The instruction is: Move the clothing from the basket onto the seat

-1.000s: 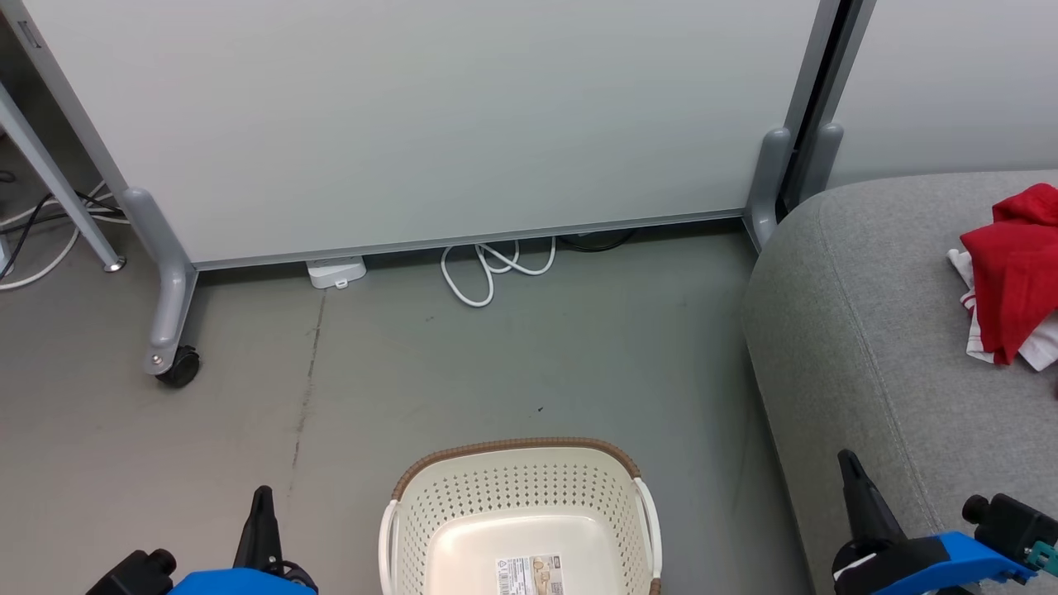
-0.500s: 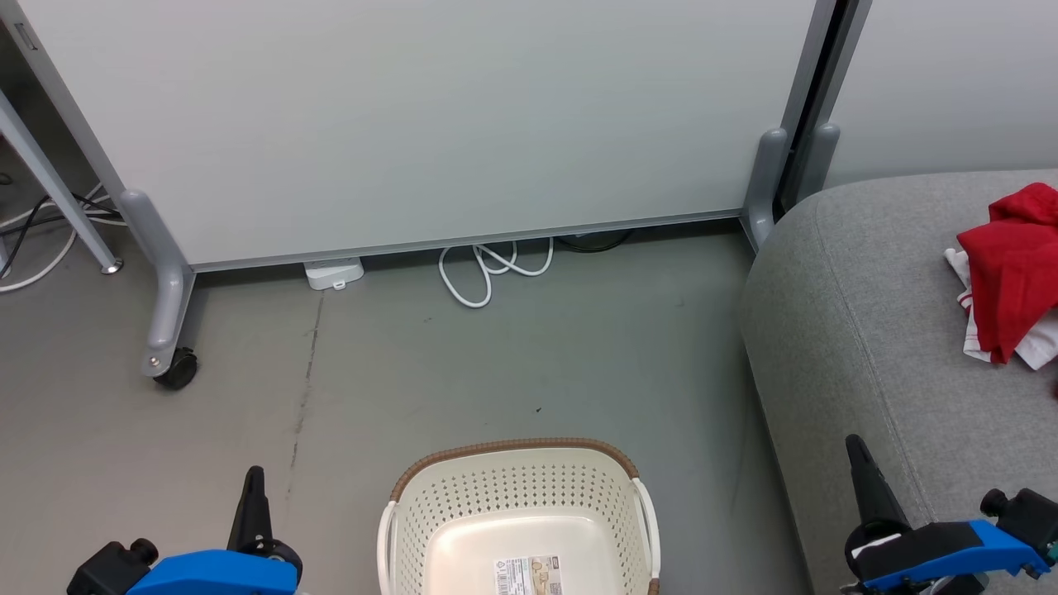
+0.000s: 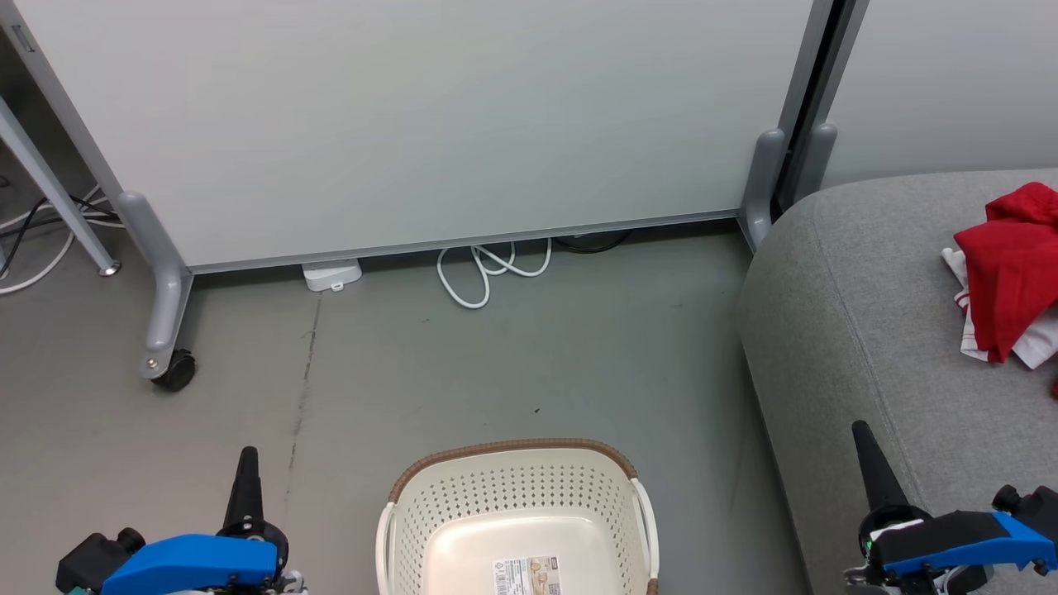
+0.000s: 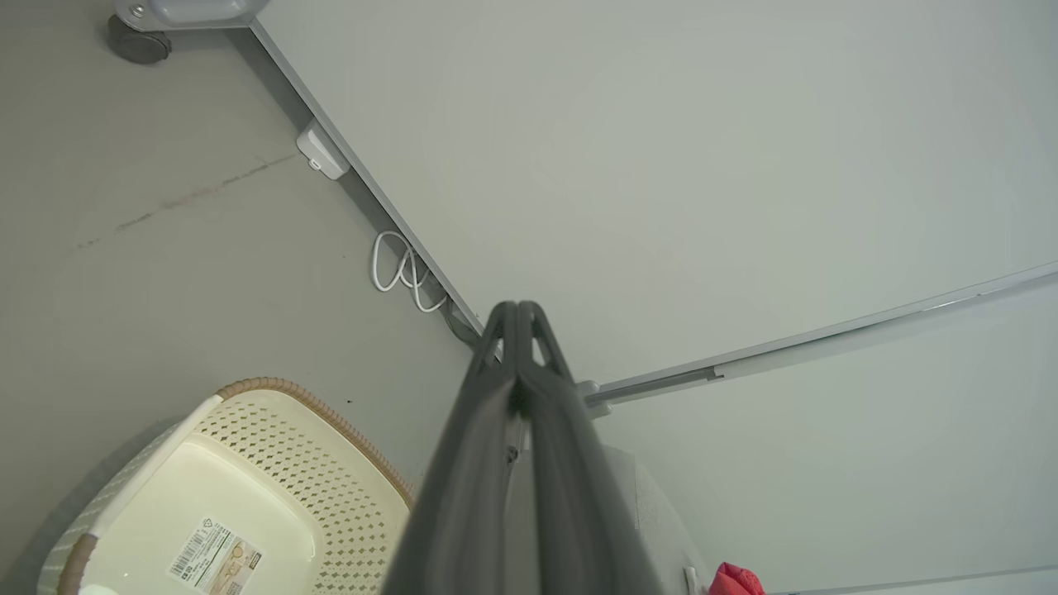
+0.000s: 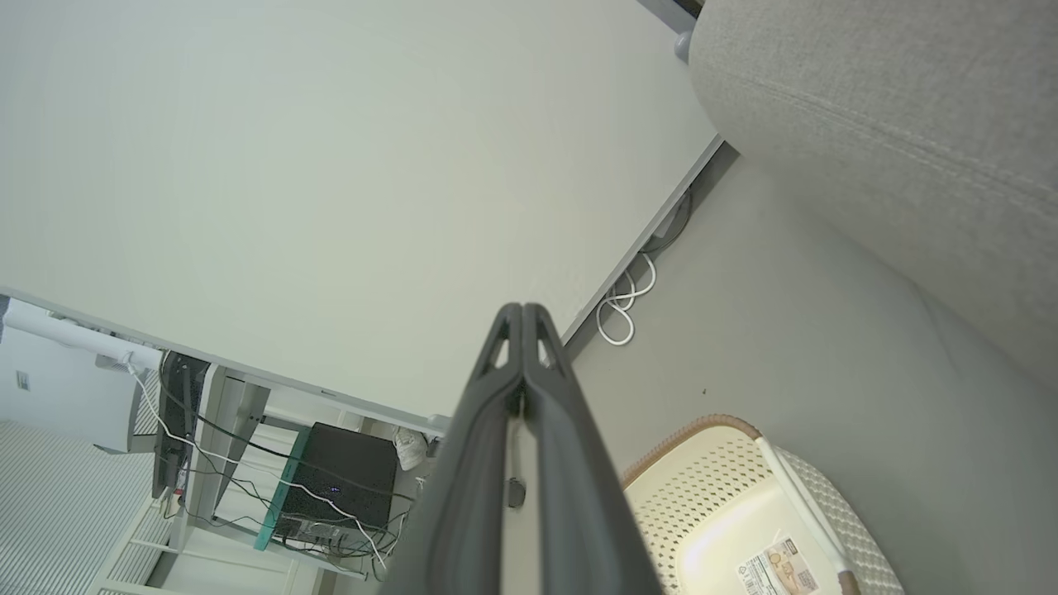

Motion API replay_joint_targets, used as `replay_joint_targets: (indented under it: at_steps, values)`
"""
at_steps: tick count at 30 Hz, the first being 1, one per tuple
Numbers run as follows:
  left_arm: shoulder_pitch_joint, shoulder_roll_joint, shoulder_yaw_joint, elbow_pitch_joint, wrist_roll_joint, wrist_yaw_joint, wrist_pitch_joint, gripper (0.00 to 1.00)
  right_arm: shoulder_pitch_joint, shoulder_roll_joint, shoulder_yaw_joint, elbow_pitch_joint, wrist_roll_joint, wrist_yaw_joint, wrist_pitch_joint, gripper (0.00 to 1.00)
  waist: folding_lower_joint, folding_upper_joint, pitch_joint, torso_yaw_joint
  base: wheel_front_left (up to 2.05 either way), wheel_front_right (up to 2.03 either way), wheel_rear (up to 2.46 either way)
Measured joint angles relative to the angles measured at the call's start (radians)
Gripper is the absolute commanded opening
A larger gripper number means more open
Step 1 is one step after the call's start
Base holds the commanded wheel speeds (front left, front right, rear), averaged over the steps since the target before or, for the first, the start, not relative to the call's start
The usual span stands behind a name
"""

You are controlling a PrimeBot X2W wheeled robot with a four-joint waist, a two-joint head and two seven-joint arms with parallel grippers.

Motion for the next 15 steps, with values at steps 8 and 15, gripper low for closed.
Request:
replay_joint_targets:
  at_steps: [8, 15]
  values:
    - [-0.006, 0.001, 0.008, -0.016, -0.074, 0.0, 0.022, 0.0, -0.008, 0.0, -0.005, -0.007, 0.087, 0.0, 0.017, 0.0, 0.0, 0.0, -0.001, -0.002, 0.0, 0.0, 0.0]
    - [-0.016, 0.002, 0.015, -0.028, -0.136, 0.0, 0.039, 0.0, -0.015, -0.001, -0.009, -0.013, 0.157, 0.0, 0.028, 0.0, 0.0, 0.0, -0.001, -0.004, 0.0, 0.0, 0.0]
